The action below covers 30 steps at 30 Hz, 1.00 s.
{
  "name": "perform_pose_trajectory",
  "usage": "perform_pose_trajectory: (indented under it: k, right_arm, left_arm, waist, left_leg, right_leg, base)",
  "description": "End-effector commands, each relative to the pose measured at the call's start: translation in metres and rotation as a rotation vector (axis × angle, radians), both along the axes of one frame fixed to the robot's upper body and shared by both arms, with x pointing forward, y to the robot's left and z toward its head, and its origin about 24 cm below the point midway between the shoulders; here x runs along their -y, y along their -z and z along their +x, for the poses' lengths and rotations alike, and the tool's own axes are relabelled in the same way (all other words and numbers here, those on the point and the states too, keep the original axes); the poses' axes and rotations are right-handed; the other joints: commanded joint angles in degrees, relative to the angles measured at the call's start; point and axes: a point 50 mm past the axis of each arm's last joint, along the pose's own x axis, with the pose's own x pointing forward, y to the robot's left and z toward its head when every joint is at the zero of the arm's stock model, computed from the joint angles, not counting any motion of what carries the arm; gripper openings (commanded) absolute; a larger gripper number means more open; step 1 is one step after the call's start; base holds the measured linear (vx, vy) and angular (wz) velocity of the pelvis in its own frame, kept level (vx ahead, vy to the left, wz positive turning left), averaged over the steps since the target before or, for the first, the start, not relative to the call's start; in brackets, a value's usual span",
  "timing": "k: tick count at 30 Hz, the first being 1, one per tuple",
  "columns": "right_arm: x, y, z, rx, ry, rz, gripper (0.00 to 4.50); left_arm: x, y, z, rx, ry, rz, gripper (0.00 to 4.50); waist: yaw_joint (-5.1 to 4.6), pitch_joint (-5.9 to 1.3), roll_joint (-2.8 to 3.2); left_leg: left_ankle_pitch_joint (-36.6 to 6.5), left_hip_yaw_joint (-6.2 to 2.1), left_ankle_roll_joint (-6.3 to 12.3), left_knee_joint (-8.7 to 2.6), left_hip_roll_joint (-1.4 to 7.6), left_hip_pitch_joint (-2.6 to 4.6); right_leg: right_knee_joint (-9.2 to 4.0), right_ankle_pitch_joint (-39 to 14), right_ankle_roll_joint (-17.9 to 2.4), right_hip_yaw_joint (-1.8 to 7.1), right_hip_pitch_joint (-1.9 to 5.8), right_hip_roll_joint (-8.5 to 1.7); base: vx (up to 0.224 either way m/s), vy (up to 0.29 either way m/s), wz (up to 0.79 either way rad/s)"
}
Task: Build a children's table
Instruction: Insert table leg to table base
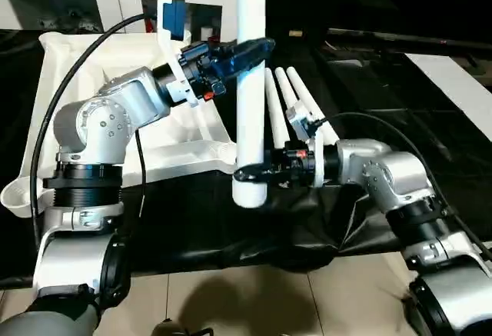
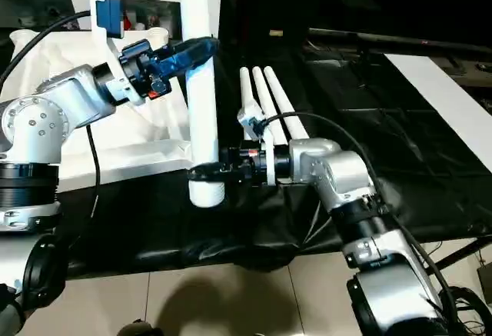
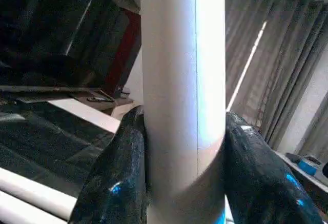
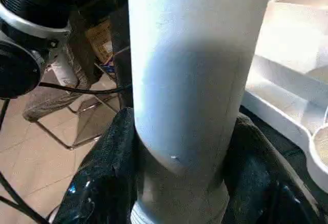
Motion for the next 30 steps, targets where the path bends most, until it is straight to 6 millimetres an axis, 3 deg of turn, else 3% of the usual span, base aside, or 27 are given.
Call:
perform_pose_trajectory:
  k: [1, 7, 10, 17, 18, 19, 21, 26, 30]
  right_arm:
    - [0.001, -0.010, 0.004, 0.056, 0.020, 0.002, 1.87]
    - [-0.002, -0.015, 0.014, 0.147, 0.123, 0.026, 1.87]
    - [-0.003, -0.019, 0.018, 0.154, 0.167, 0.056, 2.57]
    - [-0.015, -0.022, 0.019, 0.252, 0.259, 0.063, 3.10]
    - [-0.016, -0.022, 0.019, 0.254, 0.275, 0.063, 3.21]
    - [-0.017, -0.022, 0.019, 0.251, 0.278, 0.068, 3.33]
    - [-0.018, -0.021, 0.018, 0.240, 0.268, 0.074, 3.45]
    - [-0.016, -0.015, 0.018, 0.231, 0.239, 0.041, 3.46]
    - [-0.014, -0.013, 0.015, 0.205, 0.190, 0.039, 3.46]
  left_arm:
    - [-0.001, -0.004, 0.003, 0.040, -0.083, 0.038, 1.72]
    - [0.005, -0.004, 0.001, 0.078, -0.122, 0.068, 1.72]
    - [0.004, -0.003, 0.001, 0.089, -0.143, 0.092, 1.72]
    - [0.004, -0.005, -0.002, 0.166, -0.193, 0.113, 1.72]
    - [0.004, -0.005, -0.003, 0.168, -0.181, 0.110, 1.72]
    - [0.005, -0.004, -0.006, 0.161, -0.156, 0.102, 1.72]
    - [0.005, -0.002, -0.010, 0.155, -0.106, 0.096, 1.72]
    - [0.006, -0.001, -0.023, 0.143, 0.048, 0.068, 1.72]
    - [0.004, -0.009, -0.033, 0.160, 0.190, -0.034, 1.72]
  waist:
    - [0.10, -4.39, 0.53]
    - [-0.02, -4.50, 0.65]
    - [-0.18, -4.41, 0.81]
    - [-0.24, -4.48, 0.55]
    - [-0.26, -4.47, 0.60]
    - [-0.35, -4.44, 0.22]
    - [-0.27, -4.36, 0.50]
    - [-0.38, -4.24, 0.28]
    - [-0.32, -4.27, 0.35]
  left_leg:
    - [-1.8, -0.09, 0.81, -3.10, 0.68, 0.48]
    - [-1.7, -0.08, 0.45, -3.03, 0.77, 0.53]
    - [-2.4, -0.11, 0.47, -3.15, 0.82, 0.64]
    - [-1.1, -0.08, 0.30, -3.14, 0.77, 0.66]
    - [-0.8, -0.09, 0.09, -3.17, 0.79, 0.67]
    - [-1.1, 0.02, 0.15, -3.17, 0.75, 0.70]
    - [-2.0, 0.03, 0.06, -3.22, 0.77, 0.76]
    - [-3.0, 0.04, -0.25, -3.30, 0.70, 0.70]
    - [-2.5, 0.01, -0.33, -3.27, 0.68, 0.70]
  right_leg:
    - [-3.48, 2.8, -10.6, 2.98, 3.98, -4.89]
    - [-3.30, 3.5, -11.0, 3.03, 3.96, -5.01]
    - [-3.46, 2.4, -10.9, 3.02, 3.86, -4.93]
    - [-3.19, 4.0, -10.1, 3.07, 3.83, -4.83]
    - [-3.11, 4.3, -10.3, 3.06, 3.81, -4.91]
    - [-3.21, 4.1, -10.4, 3.07, 3.83, -4.81]
    - [-3.33, 2.7, -10.4, 3.09, 3.76, -4.89]
    - [-3.44, 0.6, -9.6, 3.10, 3.74, -4.82]
    - [-3.25, 1.9, -9.9, 3.10, 3.72, -4.77]
  base:
    - [0.000, 0.000, 0.00]
    - [0.000, 0.000, 0.00]
    - [0.000, 0.000, 0.00]
    - [0.000, 0.000, 0.00]
    - [0.000, 0.000, 0.00]
    - [0.000, 0.000, 0.00]
    - [0.000, 0.000, 0.00]
    - [0.000, 0.000, 0.00]
    - [0.000, 0.000, 0.00]
